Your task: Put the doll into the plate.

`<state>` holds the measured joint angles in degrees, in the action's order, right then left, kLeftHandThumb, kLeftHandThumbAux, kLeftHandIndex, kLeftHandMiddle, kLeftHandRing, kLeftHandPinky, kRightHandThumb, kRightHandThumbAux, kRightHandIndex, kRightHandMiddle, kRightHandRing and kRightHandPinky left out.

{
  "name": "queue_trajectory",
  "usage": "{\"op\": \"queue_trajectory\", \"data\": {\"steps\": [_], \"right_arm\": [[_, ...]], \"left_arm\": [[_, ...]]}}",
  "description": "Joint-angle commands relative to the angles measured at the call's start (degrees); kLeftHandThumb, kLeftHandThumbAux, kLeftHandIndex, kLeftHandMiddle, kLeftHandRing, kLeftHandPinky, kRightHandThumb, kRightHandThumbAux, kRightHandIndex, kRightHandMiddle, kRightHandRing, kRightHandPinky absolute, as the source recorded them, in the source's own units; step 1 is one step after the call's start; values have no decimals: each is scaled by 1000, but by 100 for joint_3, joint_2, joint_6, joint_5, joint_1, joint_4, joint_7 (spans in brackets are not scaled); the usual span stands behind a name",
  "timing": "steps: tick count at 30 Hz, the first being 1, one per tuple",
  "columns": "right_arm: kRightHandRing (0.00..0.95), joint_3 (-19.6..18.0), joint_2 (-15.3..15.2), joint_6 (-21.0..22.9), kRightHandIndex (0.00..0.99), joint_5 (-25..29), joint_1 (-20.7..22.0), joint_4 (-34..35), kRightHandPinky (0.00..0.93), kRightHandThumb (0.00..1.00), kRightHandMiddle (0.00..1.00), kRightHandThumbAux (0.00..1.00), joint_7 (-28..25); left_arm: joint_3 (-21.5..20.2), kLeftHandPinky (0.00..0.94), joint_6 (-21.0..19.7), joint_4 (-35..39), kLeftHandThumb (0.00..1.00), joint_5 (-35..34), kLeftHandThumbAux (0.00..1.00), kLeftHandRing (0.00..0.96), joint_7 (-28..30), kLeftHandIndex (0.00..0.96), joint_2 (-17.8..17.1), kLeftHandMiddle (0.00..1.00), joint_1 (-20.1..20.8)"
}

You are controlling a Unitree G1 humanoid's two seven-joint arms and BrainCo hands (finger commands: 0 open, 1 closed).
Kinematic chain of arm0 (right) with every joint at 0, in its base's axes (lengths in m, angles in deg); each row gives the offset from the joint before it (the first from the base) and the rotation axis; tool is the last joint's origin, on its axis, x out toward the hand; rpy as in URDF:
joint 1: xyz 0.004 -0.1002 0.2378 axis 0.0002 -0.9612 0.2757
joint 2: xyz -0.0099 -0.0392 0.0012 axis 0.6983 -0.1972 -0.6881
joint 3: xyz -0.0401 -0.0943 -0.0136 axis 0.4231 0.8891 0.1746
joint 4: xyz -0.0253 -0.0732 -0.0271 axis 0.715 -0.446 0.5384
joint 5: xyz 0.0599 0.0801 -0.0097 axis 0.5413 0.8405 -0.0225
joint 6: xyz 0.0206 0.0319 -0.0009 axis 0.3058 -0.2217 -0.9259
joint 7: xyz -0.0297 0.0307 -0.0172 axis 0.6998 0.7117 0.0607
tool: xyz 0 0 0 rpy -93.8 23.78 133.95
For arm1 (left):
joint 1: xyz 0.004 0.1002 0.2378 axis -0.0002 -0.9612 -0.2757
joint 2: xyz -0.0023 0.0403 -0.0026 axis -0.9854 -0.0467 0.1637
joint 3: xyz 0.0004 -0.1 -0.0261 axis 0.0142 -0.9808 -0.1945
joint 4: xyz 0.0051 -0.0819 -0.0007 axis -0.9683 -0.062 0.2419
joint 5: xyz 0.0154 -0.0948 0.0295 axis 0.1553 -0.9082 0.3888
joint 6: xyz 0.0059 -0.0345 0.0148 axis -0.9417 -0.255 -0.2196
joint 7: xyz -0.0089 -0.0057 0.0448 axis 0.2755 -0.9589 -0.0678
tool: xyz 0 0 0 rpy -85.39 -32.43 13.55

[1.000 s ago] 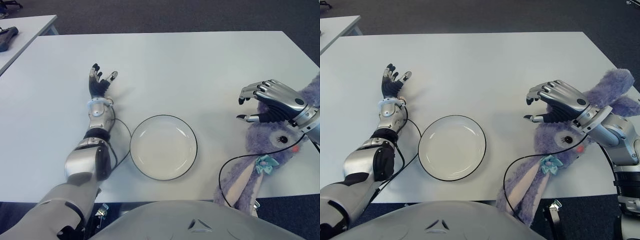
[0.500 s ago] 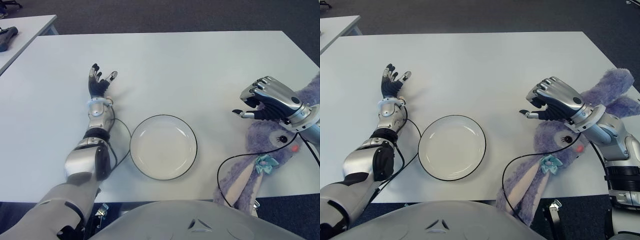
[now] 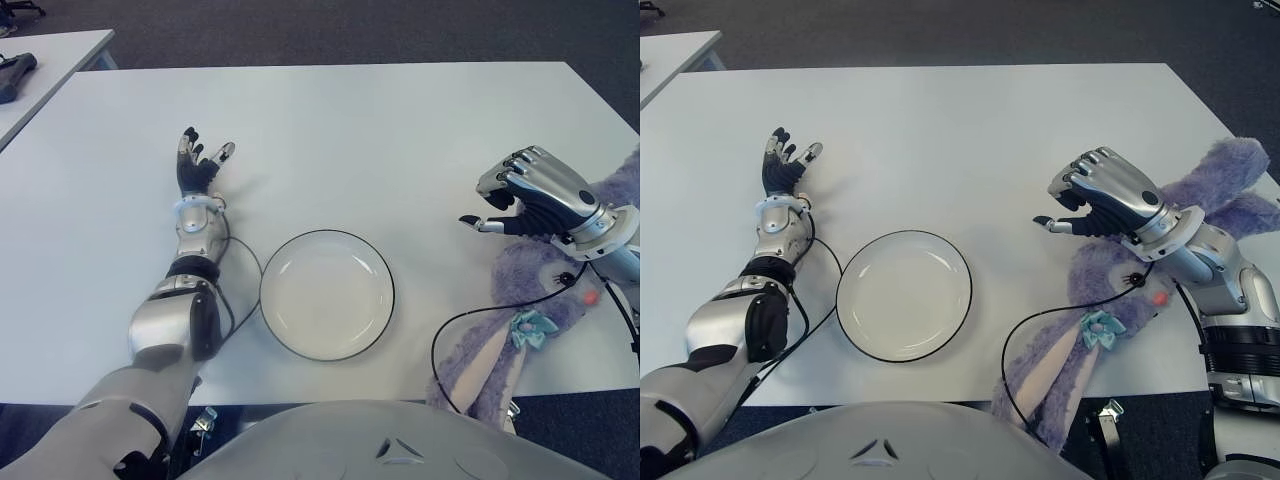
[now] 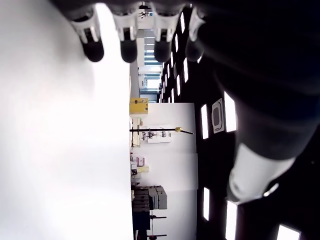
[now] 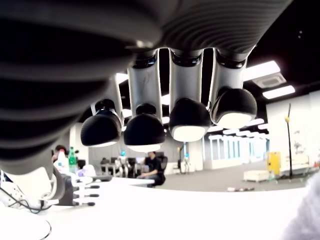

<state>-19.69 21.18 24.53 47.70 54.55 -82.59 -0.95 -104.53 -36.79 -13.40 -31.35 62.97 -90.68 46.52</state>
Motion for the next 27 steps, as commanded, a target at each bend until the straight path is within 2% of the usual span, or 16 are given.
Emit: {"op": "queue_trajectory", "data": {"steps": [1, 6, 9, 10, 11, 12, 15, 16, 18, 19, 20, 24, 27], "right_arm": [[860, 188, 109, -47, 811, -351, 184, -20, 849, 321, 860, 520, 138], [850, 246, 122, 63, 796, -348, 267, 32, 845, 294, 857, 497, 104], [804, 204, 135, 188, 709, -444, 339, 194, 772, 245, 826, 448, 124], [710, 195, 135, 213, 525, -458, 352, 228, 658, 263, 752, 436, 128], [693, 179, 130, 253, 494, -484, 352, 275, 638, 267, 739, 434, 127], [519, 170, 125, 282, 379, -503, 349, 308, 471, 289, 560, 426, 127], [358, 147, 100, 351, 303, -566, 325, 377, 312, 300, 398, 420, 132], [345, 133, 80, 391, 298, -609, 308, 418, 299, 301, 385, 420, 125], [242, 108, 16, 481, 171, -608, 280, 518, 209, 310, 263, 406, 32], [229, 106, -60, 568, 155, -498, 264, 597, 199, 310, 247, 404, -132], [165, 109, -112, 629, 107, -412, 254, 649, 163, 303, 159, 396, -247], [100, 76, -401, 874, 38, 88, 126, 907, 132, 281, 64, 390, -813], [72, 25, -602, 1021, 7, 501, -42, 1101, 122, 261, 29, 385, -1199]], "left_arm": [[-27, 17, -745, -885, 0, -29, 774, 0, 115, 55, 339, 26, -1153], [-29, 20, -734, -884, 0, -31, 775, 0, 110, 55, 344, 24, -1154], [-46, 23, -726, -881, 0, -50, 779, 0, 112, 55, 353, 26, -1152], [-47, 22, -720, -880, 0, -51, 780, 0, 112, 55, 355, 26, -1153], [-45, 22, -710, -879, 0, -49, 780, 0, 111, 55, 358, 26, -1155], [-43, 20, -704, -878, 0, -47, 780, 0, 111, 55, 360, 27, -1157], [-37, 17, -692, -875, 0, -43, 781, 0, 107, 54, 367, 27, -1160], [-46, 17, -693, -874, 0, -54, 781, 0, 112, 54, 374, 27, -1161], [-58, 20, -688, -871, 0, -69, 782, 0, 116, 54, 386, 28, -1163], [-62, 20, -680, -869, 0, -75, 782, 0, 115, 54, 391, 28, -1164], [-63, 21, -675, -868, 0, -77, 784, 0, 113, 54, 394, 28, -1165], [-62, 18, -672, -867, 0, -77, 784, 0, 104, 53, 401, 27, -1170], [-57, 16, -685, -868, 0, -74, 781, 0, 91, 53, 408, 26, -1166]]}}
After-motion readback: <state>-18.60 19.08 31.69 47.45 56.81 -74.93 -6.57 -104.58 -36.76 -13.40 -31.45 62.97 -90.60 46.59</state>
